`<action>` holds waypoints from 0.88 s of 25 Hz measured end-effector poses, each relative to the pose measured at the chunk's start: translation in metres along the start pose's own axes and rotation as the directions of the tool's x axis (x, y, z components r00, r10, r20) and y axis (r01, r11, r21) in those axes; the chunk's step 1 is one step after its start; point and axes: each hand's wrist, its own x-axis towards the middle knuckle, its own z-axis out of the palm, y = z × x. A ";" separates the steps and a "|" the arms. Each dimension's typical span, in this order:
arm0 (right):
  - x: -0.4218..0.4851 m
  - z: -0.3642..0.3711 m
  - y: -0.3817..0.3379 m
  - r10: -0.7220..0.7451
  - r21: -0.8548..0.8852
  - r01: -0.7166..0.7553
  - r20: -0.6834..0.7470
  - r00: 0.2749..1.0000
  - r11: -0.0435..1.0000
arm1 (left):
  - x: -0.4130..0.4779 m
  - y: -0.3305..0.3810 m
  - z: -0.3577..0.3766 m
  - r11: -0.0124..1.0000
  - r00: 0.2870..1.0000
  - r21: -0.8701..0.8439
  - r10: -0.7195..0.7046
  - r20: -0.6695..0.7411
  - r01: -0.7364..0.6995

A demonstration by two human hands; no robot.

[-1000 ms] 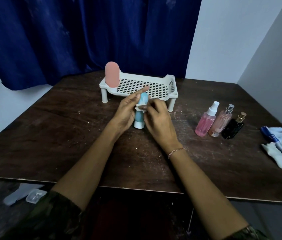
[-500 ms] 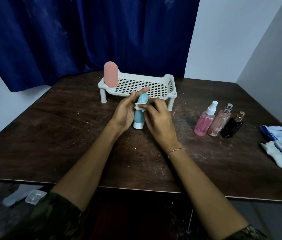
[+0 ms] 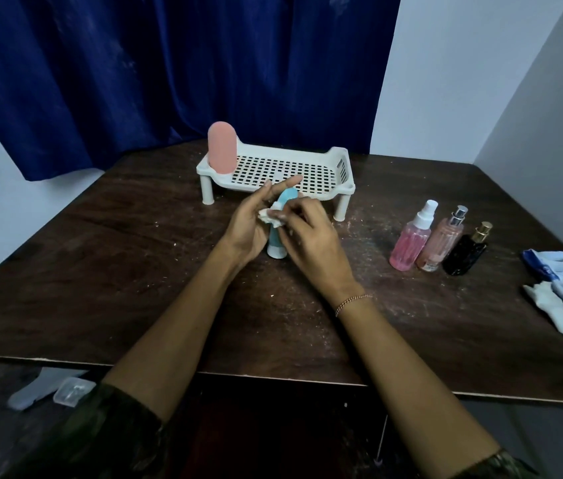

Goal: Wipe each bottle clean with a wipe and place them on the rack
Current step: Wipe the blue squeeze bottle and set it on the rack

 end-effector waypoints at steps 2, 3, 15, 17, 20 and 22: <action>0.002 -0.001 0.003 0.037 0.009 -0.037 -0.038 0.999 0.999 | 0.000 -0.001 0.002 1.000 1.000 0.025 -0.006 0.022 0.006; 0.003 -0.003 0.007 0.073 0.021 -0.072 -0.076 0.994 0.997 | 0.000 -0.001 0.002 0.999 1.000 0.051 -0.006 0.031 0.004; 0.003 -0.003 0.008 0.096 0.033 -0.093 -0.105 0.990 0.995 | 0.007 -0.017 0.007 0.912 0.977 0.402 0.153 -0.147 -0.082; 0.002 -0.004 0.011 0.122 0.040 -0.117 -0.143 0.982 0.992 | 0.008 -0.019 0.005 0.894 0.972 0.442 0.161 -0.170 -0.071; 0.002 -0.006 0.016 0.208 0.111 -0.188 -0.212 0.955 0.976 | 0.007 -0.020 0.006 0.885 0.975 0.462 0.154 -0.159 -0.065; 0.002 -0.006 0.015 0.203 0.122 -0.181 -0.208 0.957 0.976 | 0.007 -0.021 0.007 0.877 0.973 0.475 0.166 -0.163 -0.070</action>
